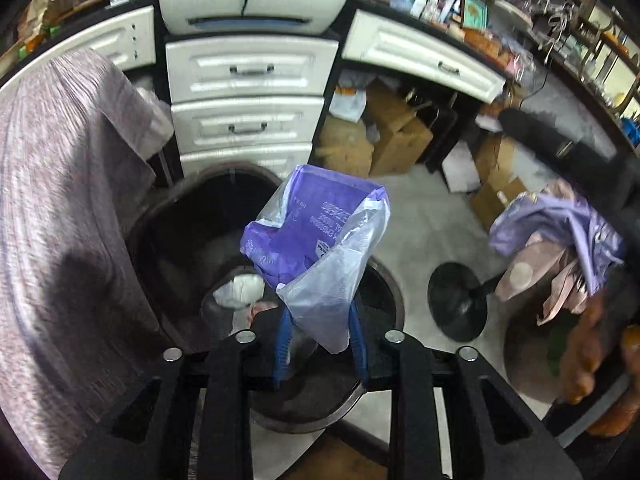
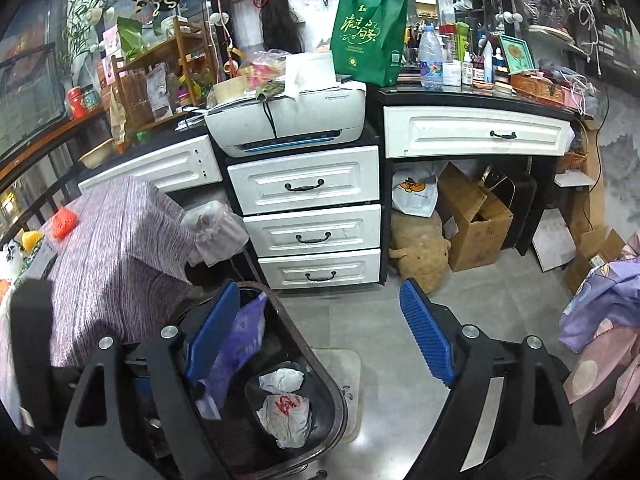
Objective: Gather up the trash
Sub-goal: 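Carry the bag and tissue to the black bin and open both grippers, then move both tools back over the table toward the remaining trash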
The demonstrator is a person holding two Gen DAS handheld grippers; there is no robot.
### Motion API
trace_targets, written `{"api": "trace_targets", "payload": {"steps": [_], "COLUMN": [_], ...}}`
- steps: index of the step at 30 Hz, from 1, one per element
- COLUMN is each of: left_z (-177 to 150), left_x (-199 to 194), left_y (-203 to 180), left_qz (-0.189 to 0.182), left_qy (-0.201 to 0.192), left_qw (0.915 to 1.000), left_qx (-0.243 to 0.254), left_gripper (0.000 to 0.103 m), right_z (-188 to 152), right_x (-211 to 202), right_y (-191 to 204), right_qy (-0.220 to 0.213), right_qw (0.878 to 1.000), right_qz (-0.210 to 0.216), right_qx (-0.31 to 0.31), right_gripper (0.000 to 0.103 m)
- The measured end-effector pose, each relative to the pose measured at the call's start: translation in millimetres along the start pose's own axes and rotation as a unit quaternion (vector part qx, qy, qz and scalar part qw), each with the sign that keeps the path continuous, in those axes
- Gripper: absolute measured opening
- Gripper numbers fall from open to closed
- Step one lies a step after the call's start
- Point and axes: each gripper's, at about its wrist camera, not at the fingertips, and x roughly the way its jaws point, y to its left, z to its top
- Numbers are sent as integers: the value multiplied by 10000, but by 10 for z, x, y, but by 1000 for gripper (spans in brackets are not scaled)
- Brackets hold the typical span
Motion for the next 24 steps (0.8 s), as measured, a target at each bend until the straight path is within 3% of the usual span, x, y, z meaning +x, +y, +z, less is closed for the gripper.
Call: {"api": "trace_targets", "payload": {"steps": [2, 4, 7, 17, 24], "left_z": [-20, -26, -29, -44, -66], "left_x": [74, 82, 51, -378, -856], "left_y": [20, 20, -3, -139, -177], "left_qz": [-6, -71, -43, 200, 463], "left_qy": [170, 188, 102, -536, -1241], "left_qw": [9998, 9997, 9999, 9979, 9895], "left_qx": [-57, -116, -46, 319, 577], "left_gripper": [46, 70, 80, 89, 97], "right_z": [-6, -10, -11, 19, 86], "right_x": [-7, -9, -20, -147, -224], "right_y": [-7, -6, -7, 1, 79], "right_qy": [-5, -1, -30, -331, -437], "right_qw": [10000, 10000, 10000, 9994, 9990], "right_qz": [-27, -20, -39, -3, 127], "right_qx": [2, 3, 6, 108, 45], "right_gripper": [82, 82, 85, 92, 93]}}
